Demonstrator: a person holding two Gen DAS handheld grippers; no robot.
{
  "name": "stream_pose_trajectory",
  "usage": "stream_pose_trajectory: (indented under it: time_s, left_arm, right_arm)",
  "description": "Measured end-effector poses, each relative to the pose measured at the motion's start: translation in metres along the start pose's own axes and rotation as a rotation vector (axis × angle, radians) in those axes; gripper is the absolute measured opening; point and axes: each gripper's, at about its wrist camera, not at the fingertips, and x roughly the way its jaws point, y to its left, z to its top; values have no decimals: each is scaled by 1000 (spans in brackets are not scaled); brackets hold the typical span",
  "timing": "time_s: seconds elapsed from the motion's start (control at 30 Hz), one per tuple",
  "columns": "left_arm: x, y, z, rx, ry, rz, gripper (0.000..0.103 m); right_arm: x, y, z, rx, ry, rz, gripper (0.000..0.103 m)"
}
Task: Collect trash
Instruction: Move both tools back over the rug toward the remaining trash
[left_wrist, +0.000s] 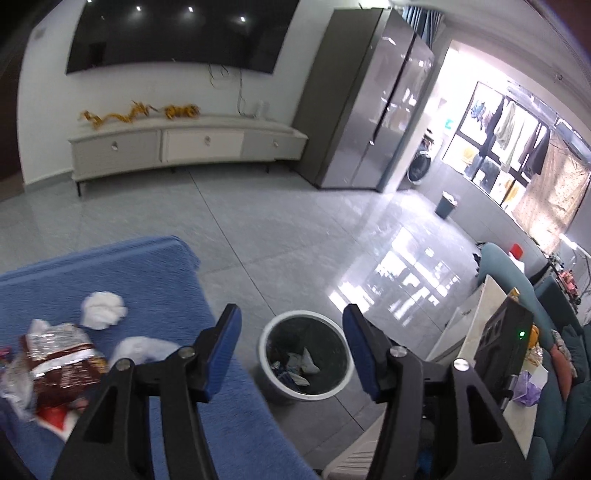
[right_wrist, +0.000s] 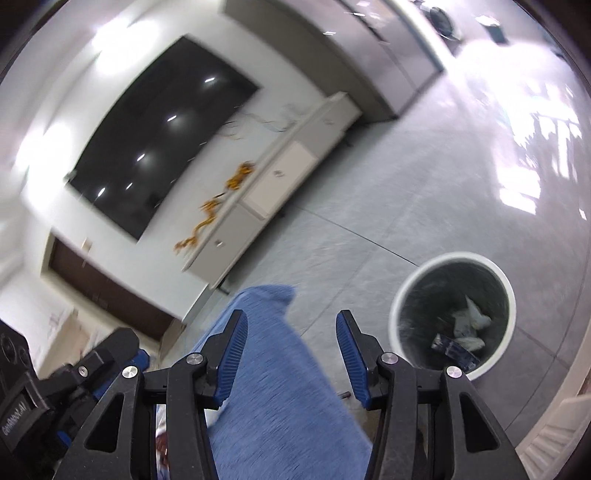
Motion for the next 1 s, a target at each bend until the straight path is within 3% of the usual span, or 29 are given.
stream_pose_trajectory:
  time_s: [0.27, 0.43, 0.83, 1.0]
  left_arm:
    - [-113, 55, -32, -48, -148, 160, 58]
    - [-164, 93, -62, -102, -186, 248, 58]
    - [-232, 169, -128, -192, -224, 470, 59]
    - [-243, 190, -152, -247, -220, 523, 67]
  right_arm:
    - [-37, 65, -31, -210, -6, 95, 48]
    - [-53, 89, -44, -285, -10, 144, 48]
    - [-66, 119, -74, -434, 10, 211, 48]
    - [-58, 123, -84, -480, 44, 229, 48]
